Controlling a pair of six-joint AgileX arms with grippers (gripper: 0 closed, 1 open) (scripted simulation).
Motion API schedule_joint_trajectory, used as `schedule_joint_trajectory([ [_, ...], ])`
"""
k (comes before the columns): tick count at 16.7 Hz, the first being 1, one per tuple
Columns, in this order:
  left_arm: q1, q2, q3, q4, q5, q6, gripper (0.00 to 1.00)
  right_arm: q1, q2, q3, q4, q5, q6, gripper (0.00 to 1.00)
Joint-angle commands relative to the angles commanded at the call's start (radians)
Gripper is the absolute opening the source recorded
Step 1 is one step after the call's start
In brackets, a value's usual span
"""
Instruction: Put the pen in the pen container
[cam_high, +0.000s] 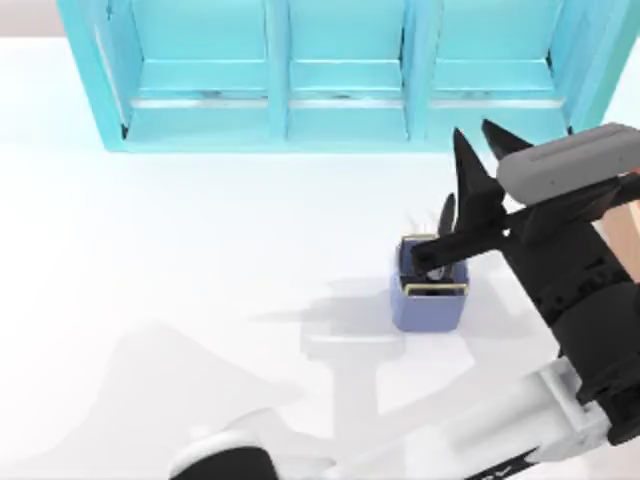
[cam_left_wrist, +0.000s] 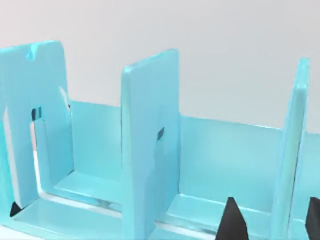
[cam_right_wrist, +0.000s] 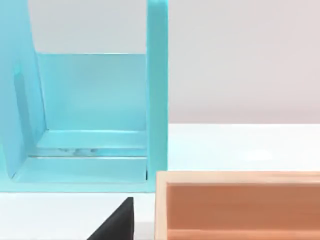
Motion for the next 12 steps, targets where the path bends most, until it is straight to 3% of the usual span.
schedule_joint_trajectory([
  [6, 0.0, 0.0, 0.0, 0.0, 0.0, 0.0, 0.98, 0.0, 0.0, 0.0, 0.0, 0.0, 0.0, 1.0],
  [12, 0.0, 0.0, 0.0, 0.0, 0.0, 0.0, 1.0, 0.0, 0.0, 0.0, 0.0, 0.0, 0.0, 1.0],
])
